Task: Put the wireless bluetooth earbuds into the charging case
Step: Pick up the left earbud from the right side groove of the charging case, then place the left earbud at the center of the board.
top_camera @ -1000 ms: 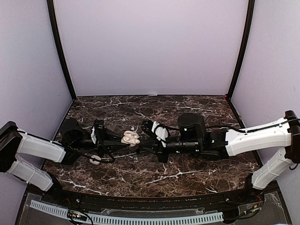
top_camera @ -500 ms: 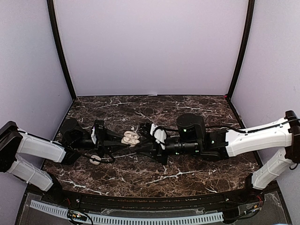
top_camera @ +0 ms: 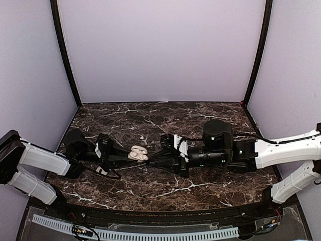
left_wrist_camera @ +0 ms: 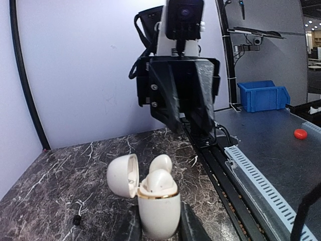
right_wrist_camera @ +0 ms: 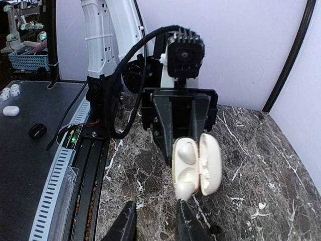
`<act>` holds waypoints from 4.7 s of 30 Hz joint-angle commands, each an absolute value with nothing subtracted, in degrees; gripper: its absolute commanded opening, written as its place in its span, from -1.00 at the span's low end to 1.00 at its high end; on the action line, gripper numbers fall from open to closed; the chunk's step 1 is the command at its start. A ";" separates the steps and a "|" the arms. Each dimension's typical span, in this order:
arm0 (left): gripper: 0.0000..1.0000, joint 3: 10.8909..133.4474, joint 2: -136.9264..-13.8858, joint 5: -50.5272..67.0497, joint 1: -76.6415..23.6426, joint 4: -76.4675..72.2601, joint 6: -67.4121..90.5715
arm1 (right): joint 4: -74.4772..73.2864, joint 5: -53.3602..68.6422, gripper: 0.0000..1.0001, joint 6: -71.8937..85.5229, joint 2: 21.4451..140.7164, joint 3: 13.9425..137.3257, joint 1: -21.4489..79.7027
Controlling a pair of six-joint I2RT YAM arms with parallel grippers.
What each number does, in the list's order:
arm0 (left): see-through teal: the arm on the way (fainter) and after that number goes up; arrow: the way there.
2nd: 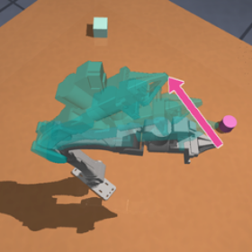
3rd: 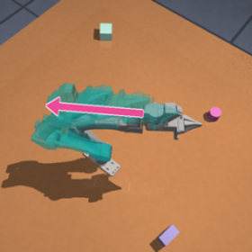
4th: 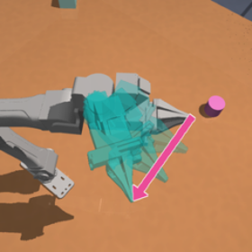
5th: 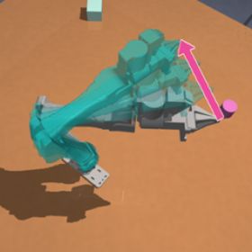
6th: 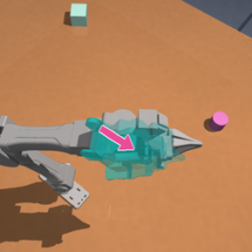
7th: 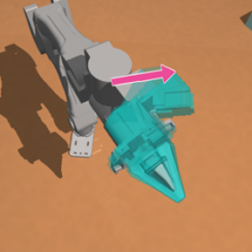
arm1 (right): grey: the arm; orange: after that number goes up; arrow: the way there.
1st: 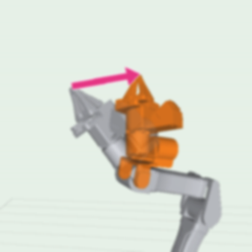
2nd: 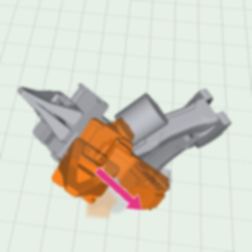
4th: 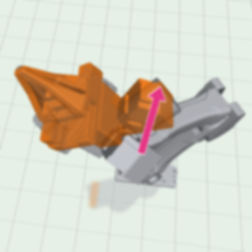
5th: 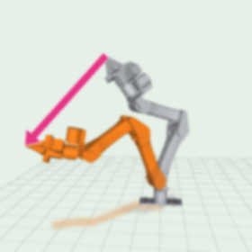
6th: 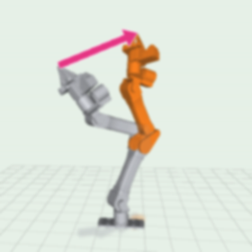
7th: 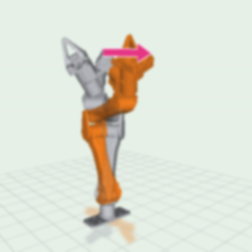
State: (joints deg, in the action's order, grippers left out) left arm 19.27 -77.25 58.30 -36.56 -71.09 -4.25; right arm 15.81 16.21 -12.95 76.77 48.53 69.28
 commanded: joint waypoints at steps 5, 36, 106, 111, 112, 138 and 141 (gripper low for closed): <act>-1.00 15.79 -77.68 71.02 -36.83 -78.94 -18.35 | 12.36 16.21 -0.46 -16.97 73.17 46.93 70.13; -1.00 23.58 -70.11 51.90 -36.84 -48.83 -31.34 | -0.71 -10.35 -0.40 14.32 75.44 56.18 71.66; -1.00 22.39 -73.91 44.24 -39.11 -51.34 -45.76 | -5.97 12.39 -0.71 43.86 92.86 68.19 61.97; -1.00 22.26 -74.57 42.20 -39.11 -49.90 -46.21 | -6.94 12.49 -0.81 43.68 90.26 66.87 61.72; -1.00 22.27 -74.80 41.33 -39.11 -49.33 -46.51 | -7.32 12.56 -0.82 43.62 89.52 66.50 61.66; -1.00 15.21 -65.21 10.82 -25.66 -53.95 -4.07 | 6.45 -6.40 -0.79 21.17 101.68 56.11 58.56; -1.00 14.79 -63.91 11.11 -25.40 -52.46 -2.40 | 7.61 -7.81 -0.79 21.44 105.44 56.67 58.26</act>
